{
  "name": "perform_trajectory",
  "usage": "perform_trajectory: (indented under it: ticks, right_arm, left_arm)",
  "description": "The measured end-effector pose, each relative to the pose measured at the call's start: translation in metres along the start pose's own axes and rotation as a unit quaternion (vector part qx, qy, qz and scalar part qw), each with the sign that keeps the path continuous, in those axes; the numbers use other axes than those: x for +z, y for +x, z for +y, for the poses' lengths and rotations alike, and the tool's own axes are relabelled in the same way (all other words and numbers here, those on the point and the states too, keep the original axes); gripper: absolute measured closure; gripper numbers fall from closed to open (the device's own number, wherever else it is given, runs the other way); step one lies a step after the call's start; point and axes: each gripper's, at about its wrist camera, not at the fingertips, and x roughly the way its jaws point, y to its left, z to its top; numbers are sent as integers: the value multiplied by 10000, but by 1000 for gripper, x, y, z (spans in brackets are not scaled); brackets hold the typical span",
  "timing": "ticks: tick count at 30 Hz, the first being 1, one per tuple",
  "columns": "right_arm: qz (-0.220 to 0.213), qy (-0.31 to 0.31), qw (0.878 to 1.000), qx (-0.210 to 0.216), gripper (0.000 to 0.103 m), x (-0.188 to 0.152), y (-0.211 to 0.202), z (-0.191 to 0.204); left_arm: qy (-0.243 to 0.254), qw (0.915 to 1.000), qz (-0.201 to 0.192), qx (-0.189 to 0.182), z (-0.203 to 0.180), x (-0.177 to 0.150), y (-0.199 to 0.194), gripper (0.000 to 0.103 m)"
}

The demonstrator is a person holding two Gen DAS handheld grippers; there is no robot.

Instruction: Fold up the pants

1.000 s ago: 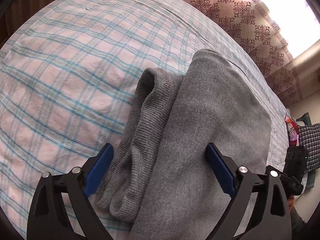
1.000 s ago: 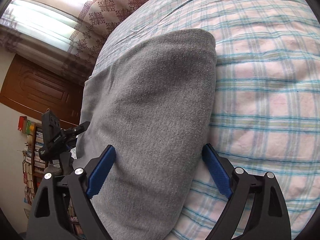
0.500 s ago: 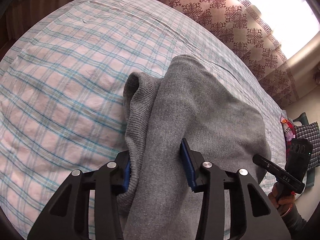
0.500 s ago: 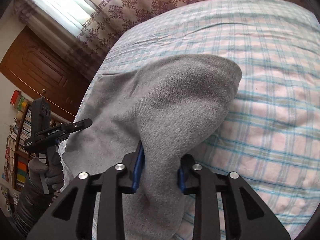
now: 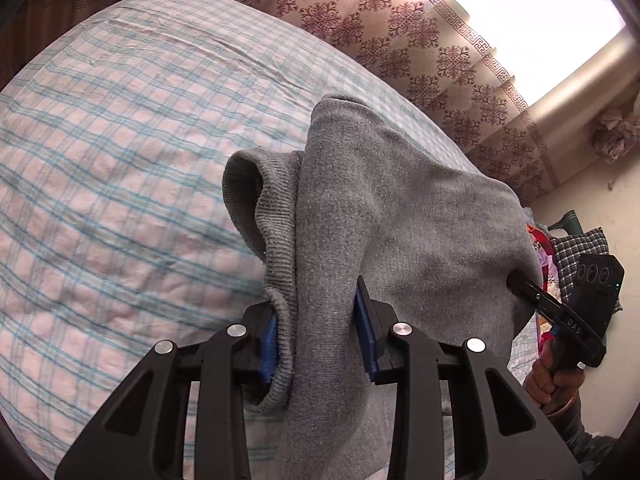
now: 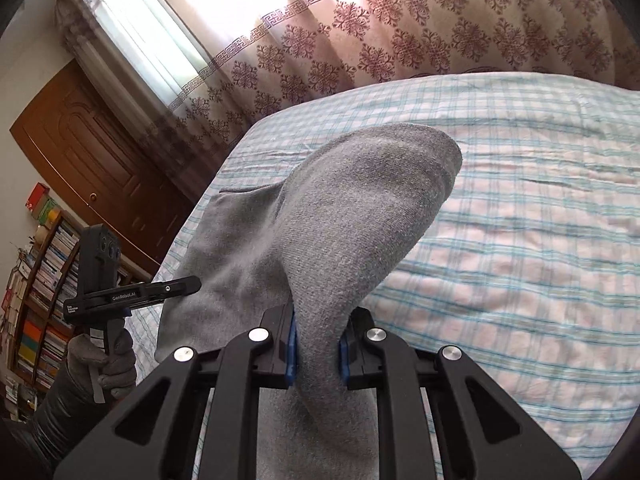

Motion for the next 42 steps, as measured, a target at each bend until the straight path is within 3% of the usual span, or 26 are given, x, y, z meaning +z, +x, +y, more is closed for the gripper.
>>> perform_trajectory:
  ticks: [10,15,22,29,32,33,34,35,36,38,42]
  right_arm:
    - [-448,283,9969,-579,89,8,-76,-71]
    - [-520,492,9947,-738,89,3,-90,-111]
    - [-439,678,9932,-836,89,-6,-93,-160]
    - [-229,896,9928,-765,88,-17,-74,-199]
    - [-232,963,9917,-821,77,-19,-68,-207]
    - [-242,968,9905,-948,64,-20,-67,-209]
    - [-266,992,9889,-1077,46,-20,-67,-210]
    - [-319,1025,9866,-1229,41,-20,-68,-211]
    - [-387,1023,9836,-1435,40,-20,-71,-212]
    - [-443,940,9766,-1885,40,-17,-77,-212]
    - [-773,446,9655,-2445,37,-7,-92,-194]
  left_arm:
    - [449,9974,230,-524,-97,4,55,70]
    - [594,9959,415,-549,-136,2,85,71]
    - [631,9948,678,-430,-160,-4,125,71]
    - [665,9946,797,-23,-161,-2,152,69]
    - [945,9908,833,496,-166,-5,160,56]
    - [1101,9883,801,690,-169,-6,162,52]
    - [1249,9856,770,841,-171,-6,164,50]
    - [1436,9816,713,1040,-176,-8,165,43]
    - [1635,9765,631,1253,-180,-10,165,36]
    - [1921,9672,521,1577,-187,-11,164,30]
    - [2006,9628,280,1787,-200,-10,144,30]
